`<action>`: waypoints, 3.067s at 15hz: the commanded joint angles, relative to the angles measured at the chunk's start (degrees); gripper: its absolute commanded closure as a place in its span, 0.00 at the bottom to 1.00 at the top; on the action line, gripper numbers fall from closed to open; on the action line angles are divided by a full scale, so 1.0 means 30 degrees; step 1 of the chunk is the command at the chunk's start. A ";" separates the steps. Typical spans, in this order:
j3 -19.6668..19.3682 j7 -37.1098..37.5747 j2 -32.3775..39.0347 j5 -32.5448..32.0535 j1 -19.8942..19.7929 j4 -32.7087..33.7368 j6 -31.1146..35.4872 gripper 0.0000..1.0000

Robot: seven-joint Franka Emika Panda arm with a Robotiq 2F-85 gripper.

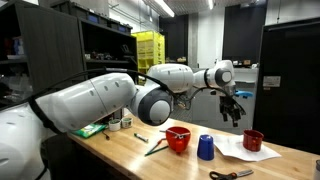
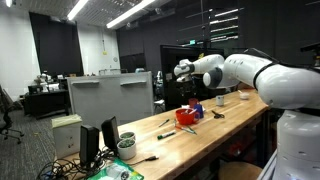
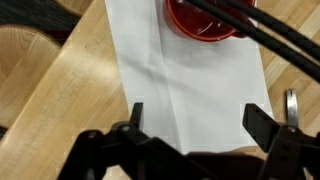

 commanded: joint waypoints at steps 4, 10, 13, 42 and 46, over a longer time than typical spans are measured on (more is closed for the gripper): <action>0.9550 0.0102 -0.2364 -1.0608 -0.1650 -0.5858 0.2656 0.00; 1.3284 0.0094 -0.1745 -1.4125 -0.3523 -0.6774 0.2397 0.00; 1.3518 0.0094 -0.1784 -1.4231 -0.4036 -0.7052 0.2399 0.00; 2.5308 0.0062 -0.3802 -1.9126 -1.2891 -2.1390 -0.1164 0.00; 2.5798 0.0061 -0.3925 -1.9085 -1.3635 -2.2443 -0.1769 0.00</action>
